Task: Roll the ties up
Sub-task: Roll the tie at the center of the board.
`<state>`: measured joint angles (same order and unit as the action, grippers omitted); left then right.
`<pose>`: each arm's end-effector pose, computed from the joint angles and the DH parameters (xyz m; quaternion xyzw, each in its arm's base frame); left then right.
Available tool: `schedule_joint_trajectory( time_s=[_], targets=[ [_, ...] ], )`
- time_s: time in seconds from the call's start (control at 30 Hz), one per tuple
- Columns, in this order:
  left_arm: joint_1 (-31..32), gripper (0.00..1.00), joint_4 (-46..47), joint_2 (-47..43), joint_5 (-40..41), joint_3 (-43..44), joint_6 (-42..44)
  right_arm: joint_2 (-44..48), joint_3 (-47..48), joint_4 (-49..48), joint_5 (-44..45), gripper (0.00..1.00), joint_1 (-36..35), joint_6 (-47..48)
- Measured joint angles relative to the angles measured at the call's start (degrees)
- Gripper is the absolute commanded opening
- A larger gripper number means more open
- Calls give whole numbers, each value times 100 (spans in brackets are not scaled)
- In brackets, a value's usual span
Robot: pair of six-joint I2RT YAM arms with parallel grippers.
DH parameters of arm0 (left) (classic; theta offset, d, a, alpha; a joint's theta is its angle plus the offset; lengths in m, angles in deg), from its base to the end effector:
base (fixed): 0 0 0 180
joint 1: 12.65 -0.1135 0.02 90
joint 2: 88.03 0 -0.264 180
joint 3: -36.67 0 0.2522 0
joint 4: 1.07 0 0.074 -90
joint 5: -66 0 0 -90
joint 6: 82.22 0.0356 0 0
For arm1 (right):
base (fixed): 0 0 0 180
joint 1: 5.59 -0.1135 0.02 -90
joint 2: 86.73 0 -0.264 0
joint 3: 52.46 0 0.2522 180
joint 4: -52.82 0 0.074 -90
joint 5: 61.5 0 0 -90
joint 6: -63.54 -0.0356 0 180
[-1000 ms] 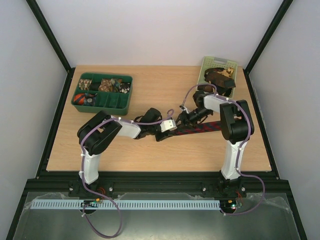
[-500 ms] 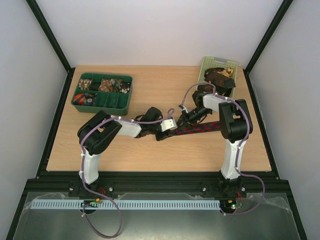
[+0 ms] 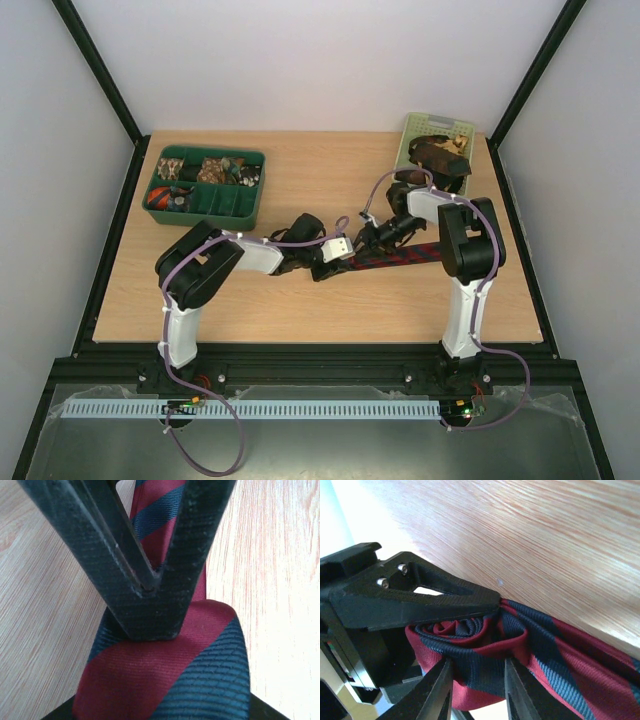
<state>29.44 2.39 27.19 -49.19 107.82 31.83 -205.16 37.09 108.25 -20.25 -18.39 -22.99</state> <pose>0.2825 -0.2756 0.1078 0.5602 0.6933 -0.2596 0.3716 0.3609 0.1094 0.1269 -0.1490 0.8977 0.4145 0.0115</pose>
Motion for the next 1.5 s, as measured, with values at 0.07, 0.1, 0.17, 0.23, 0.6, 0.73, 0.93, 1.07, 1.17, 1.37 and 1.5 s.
schedule_joint_trajectory(
  time_s=[0.07, 0.1, 0.17, 0.23, 0.6, 0.73, 0.93, 1.07, 1.17, 1.37, 1.5],
  targets=[
    [0, 41, -2, 0, 0, 0, 0, -24, 2, 0, -13, 13, -7, -4],
    [0, 41, 0, 0, 0, 0, 2, -35, 2, 4, -17, 8, -7, 20],
    [0, 41, -2, 0, 2, 0, 7, -57, 26, 28, -52, 2, -9, 15],
    [0, 42, -2, 0, 4, 0, 13, -57, 39, 50, -48, 1, -9, 48],
    [-208, 80, 249, -101, -101, -225, -131, -70, -2, -74, 610, 1, 9, 175],
    [-337, 83, 579, -345, -254, -704, -205, -116, -87, -192, 787, 1, 15, 212],
    [-367, 82, 1193, -345, -485, -1001, -603, -70, -251, -391, 688, 2, 52, 192],
    [-284, 75, 1735, -96, -564, -968, -874, 11, -431, -595, 616, 1, 57, 164],
    [-142, 64, 2103, 153, -601, -846, -997, 63, -542, -726, 575, 1, 57, 151],
    [50, 45, 2422, 343, -498, -745, -1161, 125, -680, -857, 509, 1, 63, 146],
    [90, 44, 2430, 343, -389, -743, -1209, 127, -697, -879, 481, 1, 74, 144]
  ],
)
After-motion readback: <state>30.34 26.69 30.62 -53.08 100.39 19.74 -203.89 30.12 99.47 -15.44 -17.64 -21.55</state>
